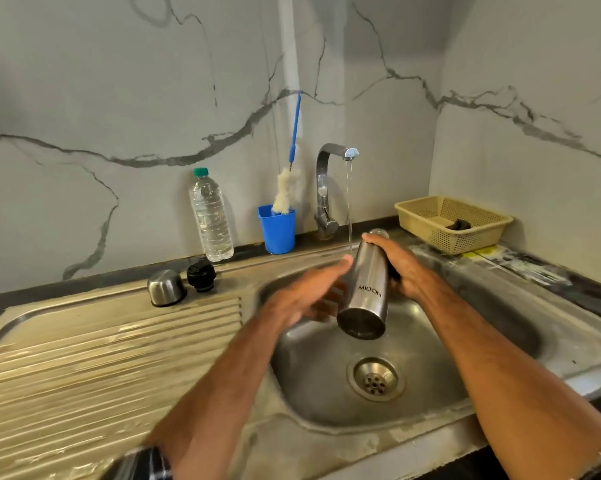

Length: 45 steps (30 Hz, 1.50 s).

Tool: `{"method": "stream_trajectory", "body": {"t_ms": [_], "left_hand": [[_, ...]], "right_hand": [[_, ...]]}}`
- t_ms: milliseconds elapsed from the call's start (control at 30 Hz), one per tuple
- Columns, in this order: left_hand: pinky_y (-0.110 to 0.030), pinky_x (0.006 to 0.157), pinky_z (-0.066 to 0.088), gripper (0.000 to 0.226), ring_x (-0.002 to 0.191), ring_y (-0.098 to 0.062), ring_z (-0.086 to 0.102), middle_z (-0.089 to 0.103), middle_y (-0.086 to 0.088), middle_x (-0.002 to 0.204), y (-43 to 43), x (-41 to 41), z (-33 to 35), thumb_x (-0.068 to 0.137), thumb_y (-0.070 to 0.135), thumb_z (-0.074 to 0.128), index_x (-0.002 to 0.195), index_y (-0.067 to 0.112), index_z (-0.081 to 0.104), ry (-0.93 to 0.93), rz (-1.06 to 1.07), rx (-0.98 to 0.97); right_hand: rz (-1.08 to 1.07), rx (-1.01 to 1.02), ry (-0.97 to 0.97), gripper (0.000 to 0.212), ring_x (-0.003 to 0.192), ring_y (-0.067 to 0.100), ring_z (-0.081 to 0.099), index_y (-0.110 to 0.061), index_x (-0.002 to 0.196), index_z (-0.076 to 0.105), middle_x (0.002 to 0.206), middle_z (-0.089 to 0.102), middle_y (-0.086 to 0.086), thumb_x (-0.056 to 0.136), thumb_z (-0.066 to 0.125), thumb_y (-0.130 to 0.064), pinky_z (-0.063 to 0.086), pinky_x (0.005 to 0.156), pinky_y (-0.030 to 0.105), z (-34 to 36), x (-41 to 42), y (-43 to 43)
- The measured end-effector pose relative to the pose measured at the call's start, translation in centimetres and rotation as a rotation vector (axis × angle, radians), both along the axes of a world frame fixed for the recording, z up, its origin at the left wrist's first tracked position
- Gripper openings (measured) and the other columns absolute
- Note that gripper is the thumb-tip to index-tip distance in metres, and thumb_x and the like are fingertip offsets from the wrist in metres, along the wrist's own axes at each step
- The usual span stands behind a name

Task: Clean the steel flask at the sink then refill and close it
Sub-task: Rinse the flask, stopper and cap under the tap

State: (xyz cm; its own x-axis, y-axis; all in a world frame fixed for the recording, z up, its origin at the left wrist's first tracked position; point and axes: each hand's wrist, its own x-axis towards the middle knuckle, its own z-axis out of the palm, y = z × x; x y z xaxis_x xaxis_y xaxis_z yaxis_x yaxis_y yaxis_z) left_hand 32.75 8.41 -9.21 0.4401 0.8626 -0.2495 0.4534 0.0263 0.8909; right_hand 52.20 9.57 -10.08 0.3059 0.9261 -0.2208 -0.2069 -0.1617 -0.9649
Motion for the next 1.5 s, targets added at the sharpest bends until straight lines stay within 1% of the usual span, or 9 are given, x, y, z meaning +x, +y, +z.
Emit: {"method": "stream_trajectory", "body": {"t_ms": [233,367,533,733,833,1000,1300,1400,1500], "left_hand": [[-0.044,0.097,0.058,0.053,0.102,-0.024,0.073,0.074,-0.010,0.111,-1.6,3.3,-2.2,0.091,0.065,0.061,0.116,0.019,0.064,-0.268,0.047,-0.185],[-0.040,0.077,0.062,0.039,0.096,-0.023,0.073,0.070,-0.009,0.117,-1.5,3.4,-2.5,0.102,0.048,0.053,0.136,0.028,0.047,-0.510,0.130,-0.212],[-0.035,0.066,0.061,0.049,0.095,-0.022,0.073,0.068,-0.010,0.123,-0.8,3.4,-2.7,0.105,0.038,0.051,0.150,0.042,0.032,-0.639,0.165,-0.124],[-0.034,0.070,0.059,0.048,0.099,-0.020,0.069,0.065,-0.008,0.125,-1.5,3.0,-2.9,0.106,0.036,0.049,0.150,0.042,0.031,-0.592,0.060,-0.138],[-0.034,0.076,0.059,0.045,0.099,-0.018,0.069,0.065,-0.008,0.125,-1.5,3.4,-2.9,0.106,0.035,0.049,0.149,0.041,0.035,-0.583,0.003,-0.139],[-0.038,0.078,0.061,0.043,0.103,-0.021,0.069,0.065,-0.009,0.128,-1.3,3.8,-3.0,0.109,0.035,0.043,0.150,0.045,0.034,-0.653,0.060,-0.166],[-0.046,0.088,0.061,0.053,0.112,-0.023,0.068,0.065,-0.008,0.130,0.0,2.6,-3.4,0.107,0.045,0.041,0.157,0.042,0.026,-0.740,0.198,-0.149],[-0.036,0.077,0.063,0.059,0.109,-0.019,0.070,0.069,-0.008,0.126,-0.2,2.9,-3.1,0.100,0.059,0.043,0.152,0.033,0.042,-0.751,0.198,-0.158],[-0.052,0.090,0.060,0.065,0.115,-0.029,0.069,0.067,-0.014,0.131,-0.5,3.3,-2.9,0.093,0.055,0.055,0.153,0.034,0.039,-0.841,0.166,-0.252]], "right_hand": [[-0.003,0.055,-0.037,0.058,0.094,0.033,0.070,-0.011,0.125,0.058,0.109,0.069,0.018,0.085,0.073,-0.050,0.060,0.080,0.046,-0.1,-1.7,0.7],[0.076,0.137,-0.301,0.057,0.090,0.016,0.065,-0.020,0.156,0.030,0.143,0.053,0.013,0.105,0.047,-0.039,0.054,0.065,0.028,0.0,-3.8,0.6],[0.166,0.274,-0.726,0.063,0.152,0.018,0.016,-0.024,0.161,0.001,0.169,-0.002,0.001,0.109,0.035,-0.034,0.019,0.105,0.022,-0.8,-5.3,0.4],[0.088,0.320,-0.618,0.056,0.152,0.016,0.015,-0.031,0.160,0.014,0.168,0.006,-0.004,0.108,0.034,-0.039,0.020,0.122,0.037,-1.0,-3.6,1.7],[-0.051,0.279,-0.429,0.053,0.125,0.015,0.046,-0.030,0.158,0.023,0.162,0.030,0.003,0.108,0.035,-0.039,0.043,0.090,0.029,-0.3,-2.5,2.1],[0.007,0.301,-0.509,0.058,0.120,0.018,0.051,-0.034,0.160,0.012,0.163,0.029,0.004,0.107,0.037,-0.040,0.043,0.087,0.028,0.0,-3.1,1.2],[0.208,0.275,-1.149,0.058,0.154,0.014,-0.006,-0.028,0.159,-0.002,0.166,-0.014,-0.008,0.109,0.024,-0.040,0.006,0.124,0.037,-1.2,-7.4,-3.7],[0.241,0.297,-1.129,0.056,0.152,0.011,-0.011,-0.030,0.159,0.005,0.165,-0.013,-0.012,0.108,0.023,-0.042,0.000,0.122,0.035,-0.9,-7.1,-4.4],[0.241,0.308,-0.981,0.052,0.153,0.011,-0.004,-0.035,0.158,0.018,0.167,-0.007,-0.012,0.108,0.028,-0.042,0.007,0.125,0.046,-0.4,-5.9,-3.0]]}}
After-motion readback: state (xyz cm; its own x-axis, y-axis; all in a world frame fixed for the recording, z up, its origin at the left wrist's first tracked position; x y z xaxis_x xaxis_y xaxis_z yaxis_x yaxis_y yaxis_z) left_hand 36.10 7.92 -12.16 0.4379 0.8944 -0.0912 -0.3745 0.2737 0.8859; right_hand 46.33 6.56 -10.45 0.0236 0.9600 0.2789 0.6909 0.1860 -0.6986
